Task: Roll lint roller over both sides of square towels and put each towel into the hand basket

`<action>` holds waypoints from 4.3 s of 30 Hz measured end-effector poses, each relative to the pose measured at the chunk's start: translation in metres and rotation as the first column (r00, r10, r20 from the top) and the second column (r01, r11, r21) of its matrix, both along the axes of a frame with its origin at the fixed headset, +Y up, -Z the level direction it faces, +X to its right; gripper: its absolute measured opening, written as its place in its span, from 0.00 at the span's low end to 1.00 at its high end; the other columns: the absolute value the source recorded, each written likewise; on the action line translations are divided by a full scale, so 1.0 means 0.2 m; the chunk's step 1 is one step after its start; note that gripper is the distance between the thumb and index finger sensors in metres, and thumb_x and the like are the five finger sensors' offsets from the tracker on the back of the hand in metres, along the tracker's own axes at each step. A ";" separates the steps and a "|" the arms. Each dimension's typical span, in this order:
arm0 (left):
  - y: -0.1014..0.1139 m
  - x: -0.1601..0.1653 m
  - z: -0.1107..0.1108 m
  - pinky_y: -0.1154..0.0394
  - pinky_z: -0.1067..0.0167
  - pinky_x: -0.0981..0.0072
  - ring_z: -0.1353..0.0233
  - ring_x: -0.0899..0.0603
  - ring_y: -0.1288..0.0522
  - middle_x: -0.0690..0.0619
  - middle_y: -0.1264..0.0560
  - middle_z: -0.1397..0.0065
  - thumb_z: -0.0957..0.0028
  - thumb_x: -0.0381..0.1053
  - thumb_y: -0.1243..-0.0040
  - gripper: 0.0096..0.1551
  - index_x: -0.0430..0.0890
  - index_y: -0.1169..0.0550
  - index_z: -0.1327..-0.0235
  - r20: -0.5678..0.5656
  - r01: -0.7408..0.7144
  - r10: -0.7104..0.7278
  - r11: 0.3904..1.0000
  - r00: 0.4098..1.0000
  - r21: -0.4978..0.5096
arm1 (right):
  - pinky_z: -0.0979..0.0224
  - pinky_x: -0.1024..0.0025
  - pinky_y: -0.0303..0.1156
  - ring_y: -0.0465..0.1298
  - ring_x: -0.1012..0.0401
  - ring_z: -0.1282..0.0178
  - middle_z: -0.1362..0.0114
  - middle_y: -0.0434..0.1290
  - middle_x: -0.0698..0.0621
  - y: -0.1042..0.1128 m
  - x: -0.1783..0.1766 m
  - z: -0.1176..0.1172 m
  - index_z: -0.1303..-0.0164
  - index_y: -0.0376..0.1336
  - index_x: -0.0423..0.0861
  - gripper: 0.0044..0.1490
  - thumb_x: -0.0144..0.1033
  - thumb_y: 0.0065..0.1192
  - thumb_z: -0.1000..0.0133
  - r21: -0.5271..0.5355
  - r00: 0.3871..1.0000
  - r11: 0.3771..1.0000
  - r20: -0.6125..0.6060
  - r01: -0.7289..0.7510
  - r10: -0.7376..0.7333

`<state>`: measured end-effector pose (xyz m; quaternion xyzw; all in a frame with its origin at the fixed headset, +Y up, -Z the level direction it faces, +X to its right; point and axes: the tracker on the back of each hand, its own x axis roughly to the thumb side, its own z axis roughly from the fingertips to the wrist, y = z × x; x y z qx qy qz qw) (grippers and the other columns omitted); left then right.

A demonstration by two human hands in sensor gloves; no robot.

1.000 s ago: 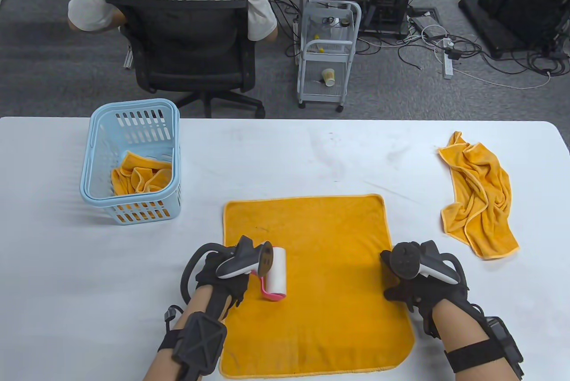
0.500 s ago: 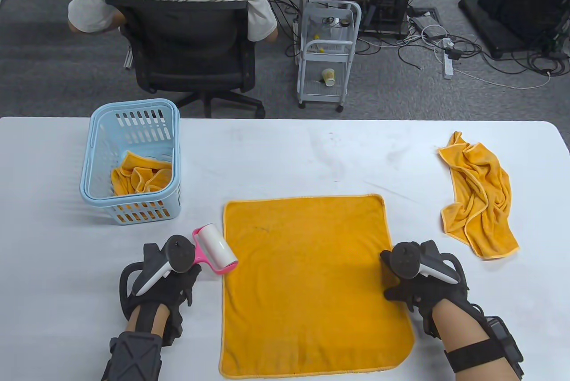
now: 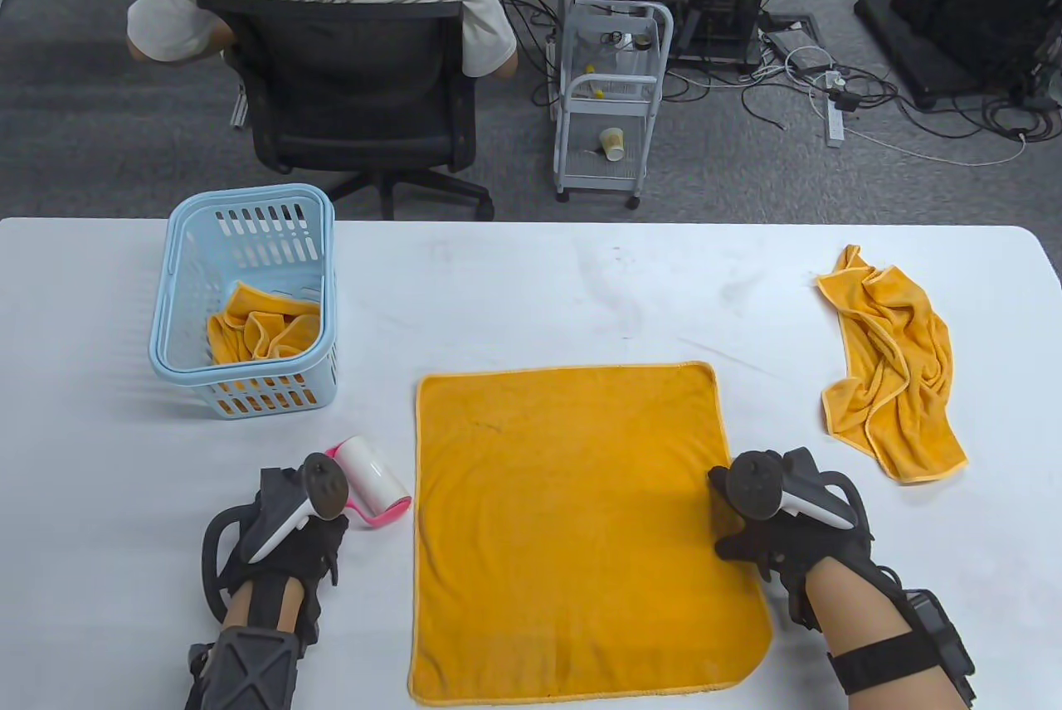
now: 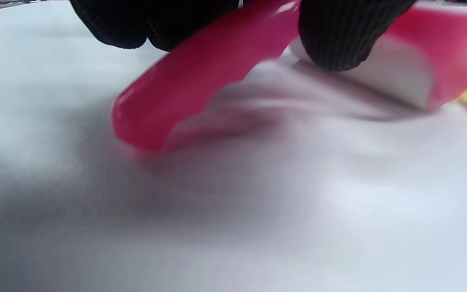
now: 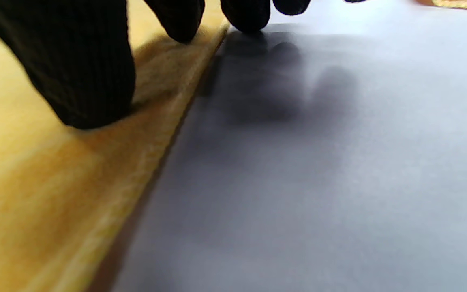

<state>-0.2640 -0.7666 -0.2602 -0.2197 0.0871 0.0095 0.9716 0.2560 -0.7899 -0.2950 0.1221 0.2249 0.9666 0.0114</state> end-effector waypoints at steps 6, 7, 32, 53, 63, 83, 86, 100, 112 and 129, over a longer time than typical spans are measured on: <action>0.23 0.36 0.01 0.40 0.27 0.31 0.17 0.26 0.43 0.41 0.49 0.13 0.48 0.66 0.40 0.48 0.52 0.45 0.21 0.234 -0.088 0.055 0.987 0.971 0.132 | 0.24 0.28 0.49 0.43 0.35 0.16 0.13 0.47 0.37 0.04 0.01 0.00 0.15 0.47 0.49 0.60 0.57 0.75 0.50 0.034 0.997 0.996 0.013 0.076 -0.077; 0.25 0.46 0.01 0.40 0.26 0.31 0.16 0.26 0.44 0.42 0.50 0.12 0.50 0.67 0.39 0.49 0.52 0.46 0.20 0.288 -0.105 0.062 0.985 0.956 0.137 | 0.24 0.28 0.49 0.44 0.35 0.16 0.13 0.47 0.37 0.04 0.01 0.00 0.15 0.46 0.49 0.60 0.57 0.75 0.50 0.053 0.996 0.995 0.014 0.086 -0.087; -0.06 1.09 -0.15 0.13 0.43 0.52 0.38 0.44 0.19 0.54 0.25 0.31 0.49 0.55 0.30 0.22 0.61 0.24 0.42 0.513 -0.179 0.184 0.982 0.838 -0.061 | 0.23 0.28 0.48 0.42 0.35 0.15 0.13 0.46 0.37 0.07 0.04 0.00 0.15 0.46 0.51 0.61 0.57 0.76 0.51 0.098 0.993 0.989 0.027 0.110 -0.113; 1.26 -0.18 -0.37 0.17 0.31 0.56 0.30 0.47 0.24 0.58 0.32 0.27 0.45 0.51 0.28 0.24 0.62 0.30 0.42 -0.030 -0.191 0.401 0.500 0.916 0.845 | 0.23 0.28 0.48 0.42 0.35 0.15 0.13 0.46 0.37 0.07 0.07 -0.01 0.15 0.45 0.51 0.61 0.57 0.76 0.51 0.115 0.989 0.985 0.060 0.129 -0.136; 0.67 -0.17 -0.52 0.34 0.27 0.41 0.16 0.33 0.39 0.49 0.40 0.15 0.44 0.56 0.36 0.28 0.57 0.27 0.30 -0.092 -0.195 0.289 0.816 0.953 0.544 | 0.24 0.28 0.48 0.42 0.35 0.15 0.13 0.45 0.37 0.07 0.05 -0.01 0.15 0.45 0.50 0.61 0.57 0.76 0.51 0.110 0.992 0.987 0.041 0.116 -0.121; 0.38 0.64 -0.07 0.36 0.27 0.35 0.17 0.28 0.38 0.43 0.40 0.14 0.46 0.63 0.39 0.37 0.51 0.31 0.25 0.264 -0.331 0.230 0.831 0.937 0.448 | 0.23 0.28 0.49 0.42 0.35 0.15 0.13 0.46 0.37 0.04 0.04 0.00 0.15 0.44 0.50 0.62 0.57 0.75 0.51 0.138 0.992 0.985 0.065 0.099 -0.109; 0.34 0.64 -0.08 0.37 0.27 0.35 0.18 0.28 0.38 0.42 0.40 0.15 0.46 0.63 0.39 0.37 0.51 0.31 0.25 0.257 -0.340 0.247 0.836 0.934 0.430 | 0.23 0.29 0.49 0.42 0.36 0.15 0.13 0.45 0.38 0.05 0.08 -0.01 0.15 0.43 0.49 0.63 0.58 0.74 0.51 0.186 0.988 0.979 0.111 0.088 -0.110; 0.33 0.58 -0.08 0.37 0.28 0.34 0.18 0.27 0.38 0.42 0.40 0.15 0.47 0.64 0.39 0.38 0.50 0.30 0.25 0.267 -0.360 0.265 0.829 0.927 0.428 | 0.23 0.31 0.50 0.42 0.35 0.16 0.15 0.40 0.37 0.15 0.61 -0.28 0.16 0.40 0.43 0.61 0.60 0.67 0.47 0.229 0.769 0.961 0.638 -0.152 -0.031; 0.31 0.59 -0.08 0.37 0.28 0.34 0.18 0.27 0.38 0.42 0.40 0.15 0.47 0.64 0.39 0.38 0.50 0.31 0.25 0.291 -0.370 0.266 0.836 0.919 0.405 | 0.26 0.34 0.57 0.56 0.36 0.20 0.16 0.53 0.35 -0.04 0.71 -0.40 0.18 0.52 0.42 0.46 0.53 0.60 0.41 0.061 0.626 0.948 0.764 -0.311 0.157; 0.34 0.65 -0.06 0.37 0.28 0.34 0.18 0.28 0.38 0.42 0.40 0.15 0.47 0.64 0.39 0.38 0.51 0.31 0.25 0.361 -0.412 0.274 0.820 0.892 0.396 | 0.29 0.38 0.66 0.71 0.43 0.30 0.26 0.69 0.41 0.41 0.29 -0.36 0.39 0.68 0.46 0.24 0.44 0.65 0.43 0.471 0.864 0.882 0.450 -0.013 -0.228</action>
